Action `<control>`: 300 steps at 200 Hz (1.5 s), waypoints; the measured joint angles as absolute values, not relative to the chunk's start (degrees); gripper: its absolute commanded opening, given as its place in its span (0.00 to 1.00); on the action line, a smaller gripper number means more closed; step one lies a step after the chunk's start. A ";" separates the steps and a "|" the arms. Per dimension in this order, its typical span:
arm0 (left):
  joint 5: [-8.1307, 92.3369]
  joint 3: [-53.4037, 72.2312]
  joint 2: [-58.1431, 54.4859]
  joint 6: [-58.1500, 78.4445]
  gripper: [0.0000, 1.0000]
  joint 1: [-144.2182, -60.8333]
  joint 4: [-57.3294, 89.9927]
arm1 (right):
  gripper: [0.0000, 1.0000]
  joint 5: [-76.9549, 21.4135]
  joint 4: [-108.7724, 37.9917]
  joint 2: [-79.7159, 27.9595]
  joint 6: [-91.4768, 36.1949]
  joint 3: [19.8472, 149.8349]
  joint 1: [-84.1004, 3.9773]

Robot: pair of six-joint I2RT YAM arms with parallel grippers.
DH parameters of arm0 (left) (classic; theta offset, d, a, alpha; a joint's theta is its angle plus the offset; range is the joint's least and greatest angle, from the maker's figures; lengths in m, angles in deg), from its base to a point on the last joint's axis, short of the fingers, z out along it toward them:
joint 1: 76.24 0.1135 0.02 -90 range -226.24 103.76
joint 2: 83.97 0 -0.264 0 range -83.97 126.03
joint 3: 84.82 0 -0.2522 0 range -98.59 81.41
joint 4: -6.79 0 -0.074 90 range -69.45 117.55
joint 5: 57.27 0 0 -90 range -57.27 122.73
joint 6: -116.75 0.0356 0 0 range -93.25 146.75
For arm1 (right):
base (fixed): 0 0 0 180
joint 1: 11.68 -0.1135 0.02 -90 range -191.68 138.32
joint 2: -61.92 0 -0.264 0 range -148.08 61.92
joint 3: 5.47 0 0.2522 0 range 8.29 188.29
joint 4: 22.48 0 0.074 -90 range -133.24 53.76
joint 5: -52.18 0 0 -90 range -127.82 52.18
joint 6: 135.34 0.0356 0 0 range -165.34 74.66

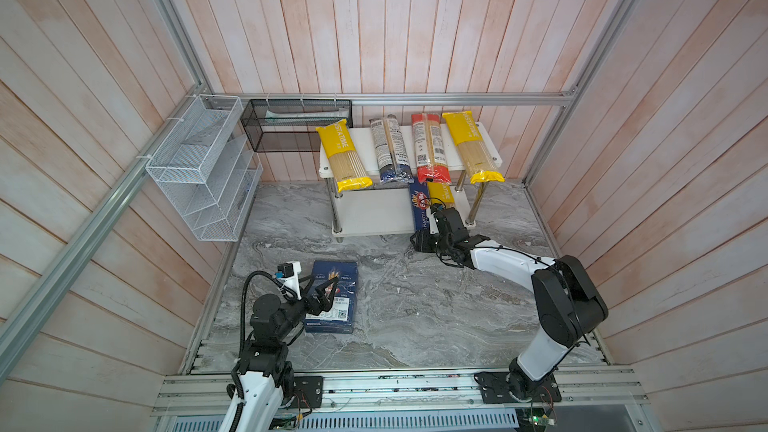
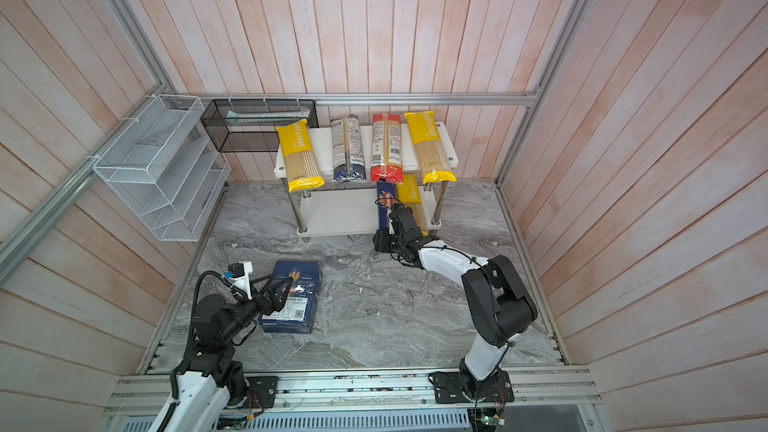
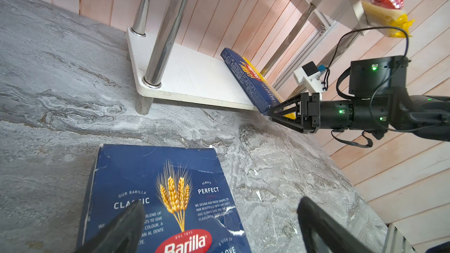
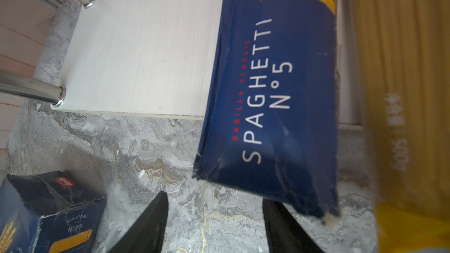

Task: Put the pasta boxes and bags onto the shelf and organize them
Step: 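Open the right gripper and release the spaghetti box against the shelf, then withdraw the right gripper toward the Classic box while the left arm reaches forward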

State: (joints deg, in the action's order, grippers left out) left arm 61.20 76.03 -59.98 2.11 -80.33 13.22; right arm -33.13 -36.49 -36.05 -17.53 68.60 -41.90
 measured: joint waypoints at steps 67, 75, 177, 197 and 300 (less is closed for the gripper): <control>61.18 76.03 -59.79 2.11 1.00 -80.33 13.20 | 0.64 -33.00 -36.25 -33.62 -17.18 64.36 -42.38; 61.16 76.03 -59.63 2.11 1.00 -80.33 13.20 | 0.64 -33.24 -36.56 -32.84 -17.20 63.60 -42.88; 50.27 53.10 -49.23 -1.06 1.00 -80.33 30.55 | 0.65 -32.54 -38.70 -16.01 -17.31 53.17 -48.21; 50.21 52.01 -47.31 -1.82 1.00 -80.25 34.24 | 0.66 -31.89 -39.88 -14.98 -17.94 52.67 -49.02; 47.30 53.67 -43.09 -7.20 1.00 -78.00 40.43 | 0.82 -26.03 -39.49 -5.04 -23.04 45.76 -50.70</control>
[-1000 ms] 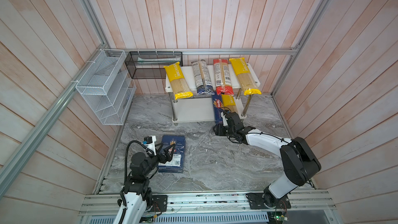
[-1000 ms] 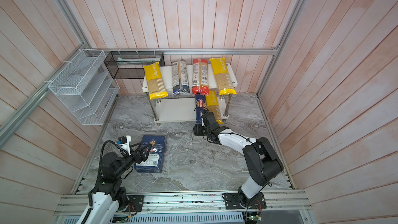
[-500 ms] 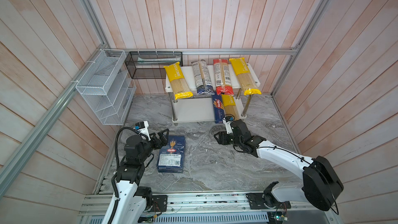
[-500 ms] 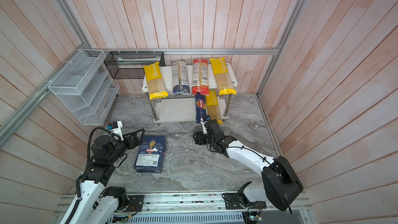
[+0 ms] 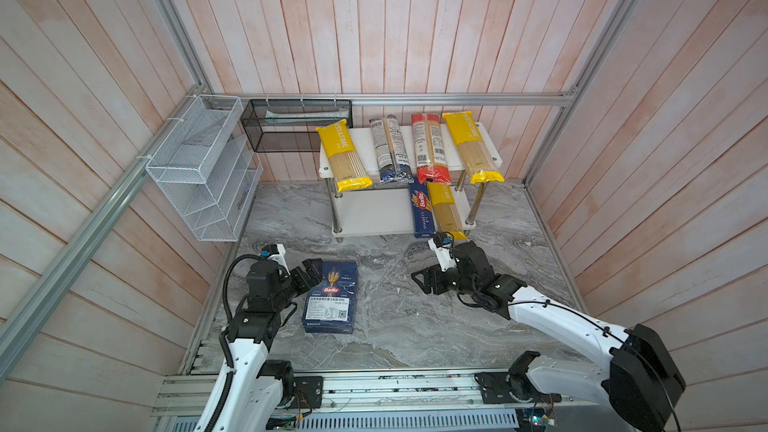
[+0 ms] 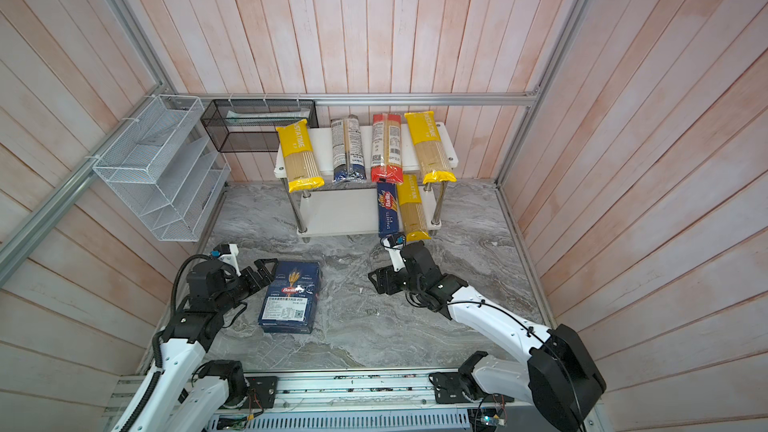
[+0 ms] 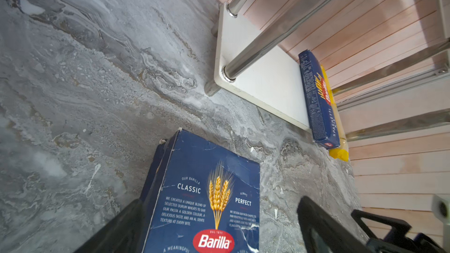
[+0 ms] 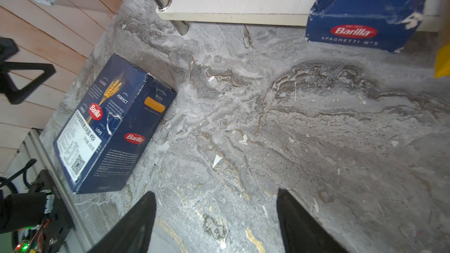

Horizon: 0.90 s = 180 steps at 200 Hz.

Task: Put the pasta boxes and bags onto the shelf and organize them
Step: 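Withdraw the right gripper toward the Classic box while the left arm reaches forward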

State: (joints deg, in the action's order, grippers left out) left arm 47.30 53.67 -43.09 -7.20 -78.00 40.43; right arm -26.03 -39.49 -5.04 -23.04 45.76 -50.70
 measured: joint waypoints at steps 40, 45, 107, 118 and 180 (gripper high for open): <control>44.44 54.04 -42.26 -7.59 1.00 -78.00 41.00 | 0.83 -22.97 -37.98 -2.59 -22.86 41.57 -50.70; 44.20 54.04 -42.17 -7.62 1.00 -78.00 41.15 | 0.83 -22.58 -37.83 -2.35 -22.82 41.04 -50.70; 42.95 55.22 -41.21 -9.15 1.00 -78.02 39.88 | 0.85 -19.89 -36.25 2.99 -22.62 36.69 -50.70; 42.95 55.22 -39.42 -9.41 1.00 -78.13 39.16 | 0.86 -19.93 -35.79 3.34 -22.66 36.06 -50.73; 43.04 53.71 -30.10 -9.47 1.00 -80.79 37.13 | 0.86 -19.85 -33.13 1.81 -22.34 35.51 -50.73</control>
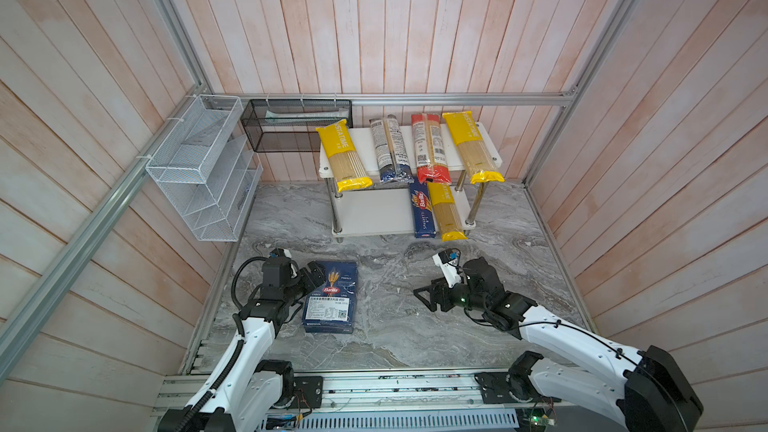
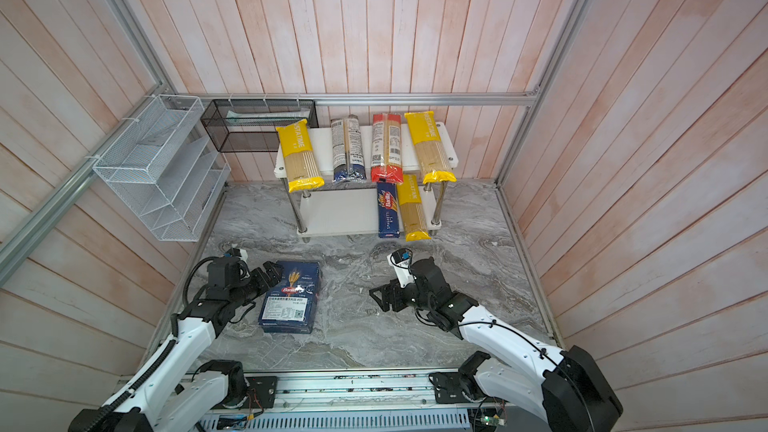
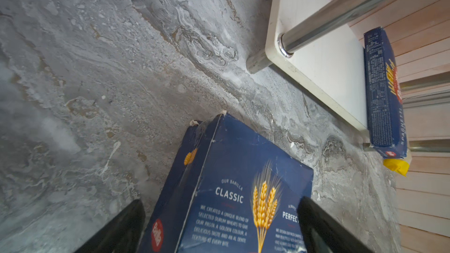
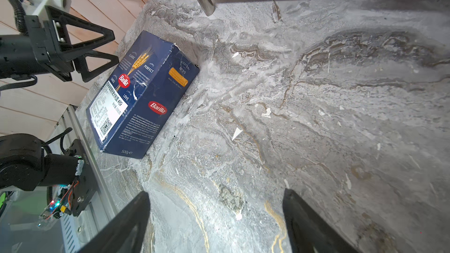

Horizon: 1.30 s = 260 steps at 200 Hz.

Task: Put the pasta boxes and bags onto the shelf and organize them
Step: 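Withdraw the right gripper toward the Classic box while the left arm reaches forward, then close both grippers on opposite ends of the blue Barilla Classic box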

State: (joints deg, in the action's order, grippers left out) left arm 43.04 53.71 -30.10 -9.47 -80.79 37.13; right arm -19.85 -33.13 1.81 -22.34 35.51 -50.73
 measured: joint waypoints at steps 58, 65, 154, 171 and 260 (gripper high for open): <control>44.98 49.27 -20.79 -8.77 1.00 -83.44 34.22 | 0.86 -18.99 -31.51 0.63 -20.67 35.45 -50.70; 45.00 48.99 -19.90 -8.60 1.00 -83.44 34.00 | 0.86 -18.93 -31.51 0.63 -20.50 35.45 -50.70; 48.31 38.52 -4.66 -3.88 1.00 -95.46 26.16 | 0.86 -18.91 -31.71 1.89 -18.77 35.10 -50.70; 49.49 35.81 -0.47 -2.90 1.00 -99.31 24.34 | 0.86 -18.88 -31.73 3.29 -18.21 34.24 -50.62; 44.02 28.82 -3.35 -3.27 1.00 -101.78 33.85 | 0.88 -16.20 -33.54 2.48 -20.13 35.34 -46.68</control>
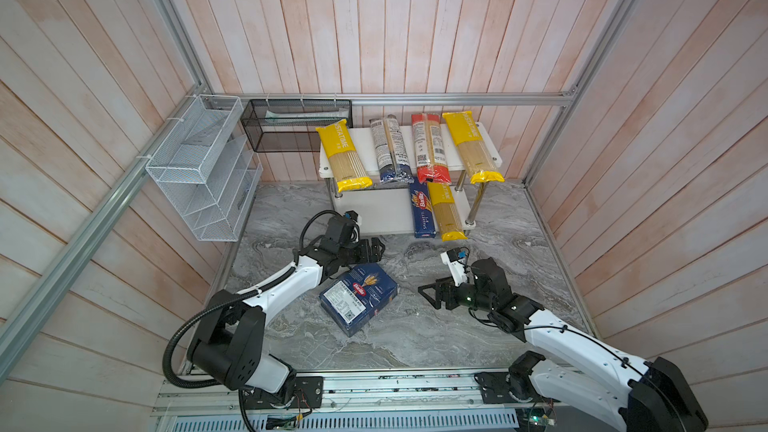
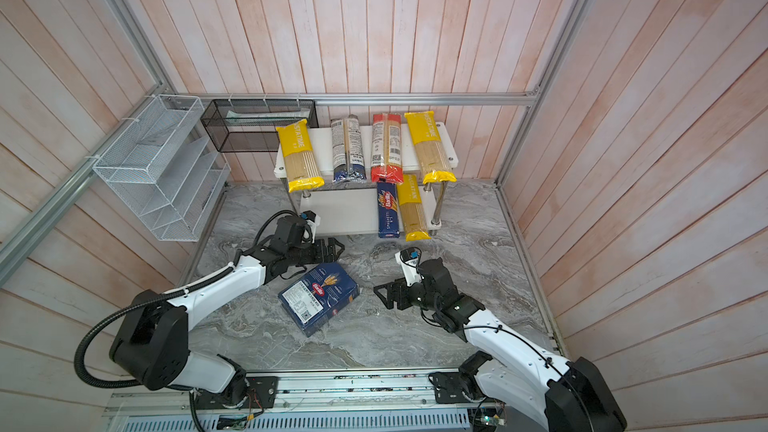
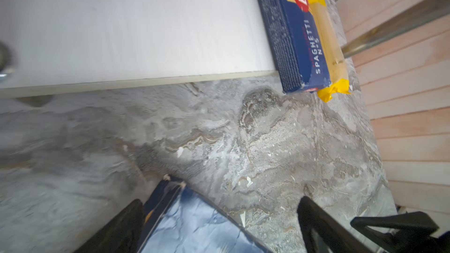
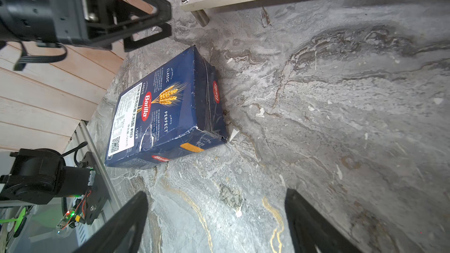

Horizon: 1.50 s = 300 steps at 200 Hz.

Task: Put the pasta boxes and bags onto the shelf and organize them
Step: 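Close both grippers on opposite ends of the blue Barilla Classic box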

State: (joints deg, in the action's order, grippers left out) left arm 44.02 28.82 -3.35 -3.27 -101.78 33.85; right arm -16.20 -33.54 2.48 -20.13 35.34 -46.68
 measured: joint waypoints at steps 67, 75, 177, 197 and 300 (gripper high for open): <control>39.19 47.24 -36.82 -18.81 1.00 -103.61 44.34 | 0.88 -7.69 -31.31 -19.88 -25.59 50.83 -47.16; 38.19 48.79 -39.83 -20.91 1.00 -105.25 45.94 | 0.88 -7.04 -30.79 -22.13 -26.12 52.63 -47.84; 32.46 54.98 -44.05 -31.79 1.00 -112.68 53.06 | 0.81 -4.50 -28.69 -37.76 -28.89 62.35 -51.97; 32.46 54.98 -44.64 -31.86 1.00 -112.68 53.33 | 0.81 -4.50 -28.69 -38.00 -28.92 62.46 -53.70; 33.60 57.23 -41.60 -27.62 1.00 -112.68 46.22 | 0.79 -9.27 -27.31 -32.31 -25.99 55.95 -57.76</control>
State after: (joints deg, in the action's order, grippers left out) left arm 33.60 57.23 -41.60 -27.62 -112.68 46.22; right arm -9.27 -27.31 -32.31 -25.99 55.95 -57.76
